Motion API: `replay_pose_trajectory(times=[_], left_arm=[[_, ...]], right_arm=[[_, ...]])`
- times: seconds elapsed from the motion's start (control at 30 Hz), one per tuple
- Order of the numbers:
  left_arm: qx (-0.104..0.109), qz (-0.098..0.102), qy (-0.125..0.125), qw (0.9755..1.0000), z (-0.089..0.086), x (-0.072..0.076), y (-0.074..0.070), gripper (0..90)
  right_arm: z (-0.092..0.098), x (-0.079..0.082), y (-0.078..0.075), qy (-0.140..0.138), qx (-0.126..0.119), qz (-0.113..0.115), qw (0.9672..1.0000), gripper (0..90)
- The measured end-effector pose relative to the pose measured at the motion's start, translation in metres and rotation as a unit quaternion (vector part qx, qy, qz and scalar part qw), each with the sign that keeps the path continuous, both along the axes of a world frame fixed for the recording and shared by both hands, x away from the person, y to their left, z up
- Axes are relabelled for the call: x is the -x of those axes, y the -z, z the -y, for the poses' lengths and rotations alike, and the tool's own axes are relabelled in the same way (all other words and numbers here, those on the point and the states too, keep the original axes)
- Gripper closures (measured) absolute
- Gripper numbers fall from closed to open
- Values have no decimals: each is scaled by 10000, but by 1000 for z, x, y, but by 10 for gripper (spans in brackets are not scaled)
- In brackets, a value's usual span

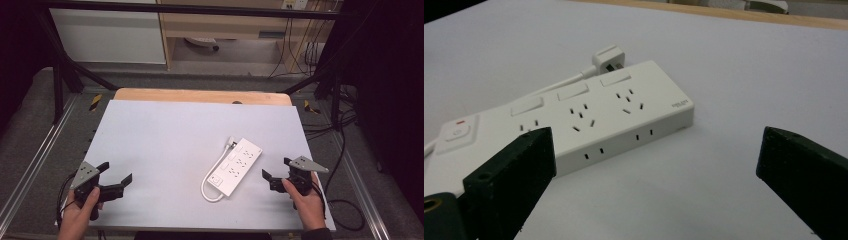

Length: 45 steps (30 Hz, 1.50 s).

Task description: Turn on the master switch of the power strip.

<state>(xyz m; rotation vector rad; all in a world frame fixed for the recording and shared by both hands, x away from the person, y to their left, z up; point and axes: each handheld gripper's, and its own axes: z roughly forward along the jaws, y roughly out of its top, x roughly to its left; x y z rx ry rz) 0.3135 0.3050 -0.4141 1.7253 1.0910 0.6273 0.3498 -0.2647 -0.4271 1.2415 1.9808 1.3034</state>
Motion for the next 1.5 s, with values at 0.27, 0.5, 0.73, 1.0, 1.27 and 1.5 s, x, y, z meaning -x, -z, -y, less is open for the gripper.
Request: replay_pose_trajectory(times=[0.27,0.5,0.73,1.0,1.27,1.5], left_arm=[[6,26,-2,10000,0,0,-1,55],[-2,64,-29,10000,-1,1,-1,55],[8,60,-33,10000,-1,0,-1,55],[4,55,-31,10000,-1,0,-1,55],[2,49,-30,10000,-1,0,-1,55],[12,37,-30,10000,-1,0,-1,55]], right_arm=[[-5,2,-8,-102,-51,139,9998,23],[-15,4,-22,-90,-57,434,9990,24],[-28,0,-30,-328,-129,412,9985,37],[-38,-4,-35,-343,-136,447,9983,35],[-44,-5,-40,-310,-170,531,9980,110],[-55,-7,-43,-370,-133,549,9977,201]])
